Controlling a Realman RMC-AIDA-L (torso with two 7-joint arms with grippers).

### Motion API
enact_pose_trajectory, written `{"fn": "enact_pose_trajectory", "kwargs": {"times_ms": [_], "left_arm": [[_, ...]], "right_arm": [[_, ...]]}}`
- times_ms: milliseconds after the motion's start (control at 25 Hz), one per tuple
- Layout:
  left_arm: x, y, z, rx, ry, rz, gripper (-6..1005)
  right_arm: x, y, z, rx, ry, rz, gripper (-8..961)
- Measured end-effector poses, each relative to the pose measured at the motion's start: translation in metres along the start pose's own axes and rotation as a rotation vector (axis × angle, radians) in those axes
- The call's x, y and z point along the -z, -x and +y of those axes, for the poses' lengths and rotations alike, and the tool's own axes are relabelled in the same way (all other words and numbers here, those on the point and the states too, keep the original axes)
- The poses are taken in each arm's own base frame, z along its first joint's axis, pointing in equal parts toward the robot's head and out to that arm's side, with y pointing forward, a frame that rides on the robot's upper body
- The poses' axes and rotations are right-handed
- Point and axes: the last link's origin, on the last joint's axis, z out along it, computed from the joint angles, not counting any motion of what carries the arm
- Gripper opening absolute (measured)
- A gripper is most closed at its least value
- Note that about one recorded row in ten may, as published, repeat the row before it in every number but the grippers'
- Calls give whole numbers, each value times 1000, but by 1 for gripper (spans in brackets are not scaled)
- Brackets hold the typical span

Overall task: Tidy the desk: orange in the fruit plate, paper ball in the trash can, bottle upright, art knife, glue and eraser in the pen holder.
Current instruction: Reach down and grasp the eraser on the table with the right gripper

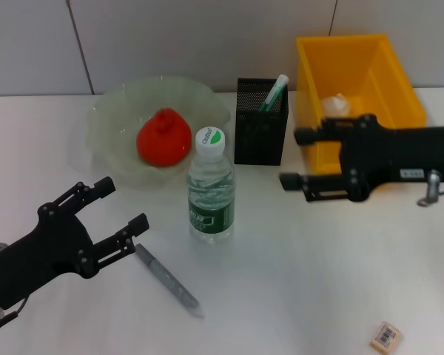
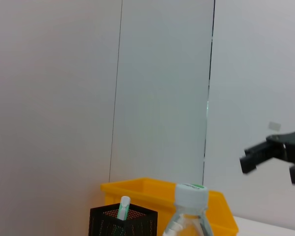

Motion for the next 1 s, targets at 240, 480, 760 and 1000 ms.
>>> {"fn": "enact_pose_trajectory", "kwargs": {"times_ms": [240,480,760,1000], "left_arm": [[0,1,1,-1,9,-6,826],[0,-2,3,-8,30,0,826],[1,-3,3,-12,37,5,826],[2,-3,3,-13,38,5,826]], "right_arm": [[11,2,0,-79,-67,232,759],[3,8,5,-85,-119,453,759],[-19,15,15,-120,-90,688,759],[-32,14,18,-180,-57,788,758]]}}
